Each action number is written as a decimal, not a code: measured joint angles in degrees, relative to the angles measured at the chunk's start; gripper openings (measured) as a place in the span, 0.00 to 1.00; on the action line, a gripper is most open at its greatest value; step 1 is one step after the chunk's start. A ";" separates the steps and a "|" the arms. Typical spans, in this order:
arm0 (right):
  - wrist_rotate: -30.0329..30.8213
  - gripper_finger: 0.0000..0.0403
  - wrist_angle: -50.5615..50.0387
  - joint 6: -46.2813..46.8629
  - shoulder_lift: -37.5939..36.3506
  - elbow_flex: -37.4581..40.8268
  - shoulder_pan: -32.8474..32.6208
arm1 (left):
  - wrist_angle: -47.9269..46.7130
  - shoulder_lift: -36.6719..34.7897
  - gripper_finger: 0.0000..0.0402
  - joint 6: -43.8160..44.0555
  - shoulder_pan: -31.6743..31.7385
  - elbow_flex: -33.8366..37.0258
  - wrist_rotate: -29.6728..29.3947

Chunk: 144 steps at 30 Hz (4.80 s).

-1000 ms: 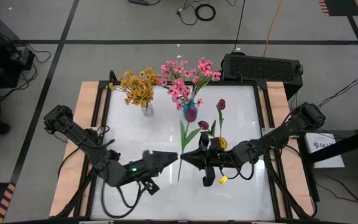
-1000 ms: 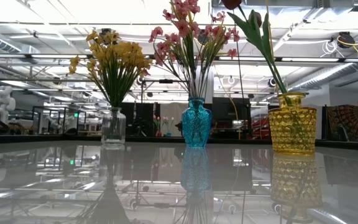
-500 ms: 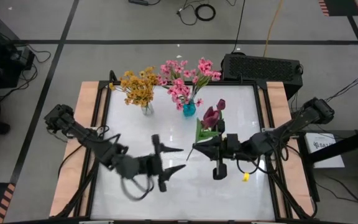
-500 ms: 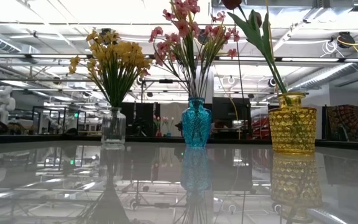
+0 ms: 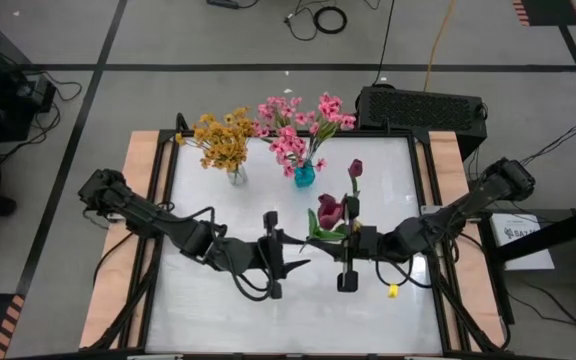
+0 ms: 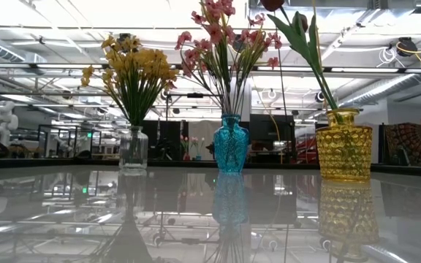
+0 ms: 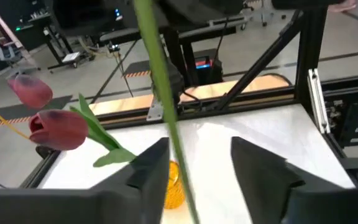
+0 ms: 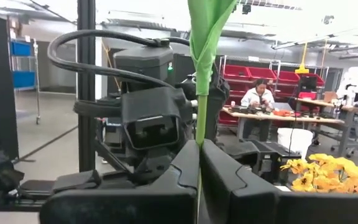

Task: Sort flowers into vase by color
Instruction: Put the red flower into the yellow vase

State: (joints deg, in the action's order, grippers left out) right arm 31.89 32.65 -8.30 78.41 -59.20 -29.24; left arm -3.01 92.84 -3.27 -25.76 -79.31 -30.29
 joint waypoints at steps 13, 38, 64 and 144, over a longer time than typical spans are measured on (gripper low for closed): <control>-0.41 0.00 0.36 -0.37 -0.31 0.02 -1.00 | -0.95 0.00 0.02 -1.44 -0.51 0.00 -0.81; -0.03 0.07 -4.45 -1.15 -1.40 0.11 -1.30 | -15.14 -0.20 0.05 2.98 -0.50 -0.02 -3.11; 29.20 0.01 -42.70 18.51 -21.19 0.00 -14.19 | -20.21 -3.32 0.61 8.92 -4.81 -0.02 -6.47; 34.78 0.62 -62.86 74.84 -26.64 26.13 -18.77 | -20.70 -3.37 0.61 8.92 -4.59 -0.02 -6.60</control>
State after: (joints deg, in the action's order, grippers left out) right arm 66.67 -30.21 66.54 51.77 -33.07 -48.01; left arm -23.70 89.47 5.65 -30.35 -79.33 -36.88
